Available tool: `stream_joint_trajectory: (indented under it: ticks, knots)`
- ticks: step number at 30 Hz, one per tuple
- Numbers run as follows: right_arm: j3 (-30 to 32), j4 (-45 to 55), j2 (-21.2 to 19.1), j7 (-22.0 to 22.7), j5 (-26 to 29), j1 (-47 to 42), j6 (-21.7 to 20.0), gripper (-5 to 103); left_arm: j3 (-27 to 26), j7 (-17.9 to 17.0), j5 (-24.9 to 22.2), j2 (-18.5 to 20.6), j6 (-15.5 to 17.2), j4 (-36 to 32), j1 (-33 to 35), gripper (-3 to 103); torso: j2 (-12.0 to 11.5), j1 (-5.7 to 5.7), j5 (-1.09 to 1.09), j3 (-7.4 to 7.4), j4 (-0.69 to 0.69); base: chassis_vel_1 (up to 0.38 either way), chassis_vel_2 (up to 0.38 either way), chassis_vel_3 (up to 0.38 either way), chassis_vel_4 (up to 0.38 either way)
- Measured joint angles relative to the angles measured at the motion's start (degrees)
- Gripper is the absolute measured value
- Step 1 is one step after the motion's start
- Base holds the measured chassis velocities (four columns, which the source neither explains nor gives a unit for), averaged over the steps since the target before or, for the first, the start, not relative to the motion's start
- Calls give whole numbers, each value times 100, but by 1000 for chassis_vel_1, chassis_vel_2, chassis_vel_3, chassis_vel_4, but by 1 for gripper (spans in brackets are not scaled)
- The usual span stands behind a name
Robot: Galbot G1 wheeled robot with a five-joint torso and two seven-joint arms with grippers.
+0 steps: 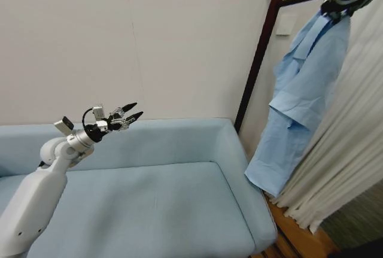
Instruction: Pick up the clothes from the sofa and hang them on the clothes hanger.
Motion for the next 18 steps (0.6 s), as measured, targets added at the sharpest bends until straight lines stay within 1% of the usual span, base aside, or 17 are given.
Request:
stream_joint_trajectory:
  ticks: [6, 11, 14, 16, 18]
  knots:
    - [67, 78, -91, 90, 40, -9, 1, 9, -15, 19, 43, -49, 0, -13, 28, 100, 0, 0, 1, 0, 0, 0, 0, 0, 0]
    - [257, 32, -187, 243, 52, -103, 9, 8, -11, 24, 113, -91, -1, -14, 32, 100, 0, 0, 1, 0, 0, 0, 0, 0, 0]
    - [438, -77, -221, 364, 54, -206, 13, 23, 2, 18, 165, -126, 6, -16, 14, 100, 0, 0, 1, 0, 1, 0, 0, 0, 0]
    - [470, -99, -228, 382, 54, -221, 15, 23, 4, 16, 175, -132, 10, -17, 13, 100, 0, 0, 0, 0, 1, 0, 0, 0, 0]
    - [623, -177, -289, 500, 76, -275, 18, 35, -1, 10, 197, -156, 15, -25, 22, 100, 0, 0, 0, 0, 1, 0, 0, 0, 0]
